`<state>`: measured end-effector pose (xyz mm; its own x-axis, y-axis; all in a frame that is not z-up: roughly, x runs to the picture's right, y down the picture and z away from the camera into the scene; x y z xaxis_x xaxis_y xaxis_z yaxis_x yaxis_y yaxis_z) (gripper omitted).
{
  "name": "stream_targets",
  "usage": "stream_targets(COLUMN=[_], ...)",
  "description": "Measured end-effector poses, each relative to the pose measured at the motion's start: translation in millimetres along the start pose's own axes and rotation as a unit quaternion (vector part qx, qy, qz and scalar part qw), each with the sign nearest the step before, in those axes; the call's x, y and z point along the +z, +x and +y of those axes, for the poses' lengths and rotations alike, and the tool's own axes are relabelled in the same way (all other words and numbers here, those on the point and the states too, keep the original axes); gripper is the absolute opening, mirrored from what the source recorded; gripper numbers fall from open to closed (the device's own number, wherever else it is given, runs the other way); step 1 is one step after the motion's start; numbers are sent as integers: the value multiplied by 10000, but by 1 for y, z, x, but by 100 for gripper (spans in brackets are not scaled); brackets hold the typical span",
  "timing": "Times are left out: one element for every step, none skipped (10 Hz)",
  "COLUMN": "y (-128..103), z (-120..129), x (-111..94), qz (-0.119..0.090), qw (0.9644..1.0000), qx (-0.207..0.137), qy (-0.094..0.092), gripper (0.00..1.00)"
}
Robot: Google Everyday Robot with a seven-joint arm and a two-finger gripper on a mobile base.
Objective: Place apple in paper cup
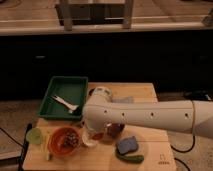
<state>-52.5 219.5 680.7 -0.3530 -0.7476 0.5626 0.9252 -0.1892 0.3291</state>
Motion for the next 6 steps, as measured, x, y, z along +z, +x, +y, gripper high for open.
stream_targets(y=[0,0,2,4,6,8], z=[0,0,-3,-7,-8,-11], x=[0,0,0,-1,-2,-3], qz=[-5,-11,-101,-176,-252,-377], qw=[10000,10000,9999,9998,9996,9991], qx=[-1,3,1,-26,-25,3], qy=[-1,3,-55,-94,-137,-194], gripper=[0,0,0,0,0,0])
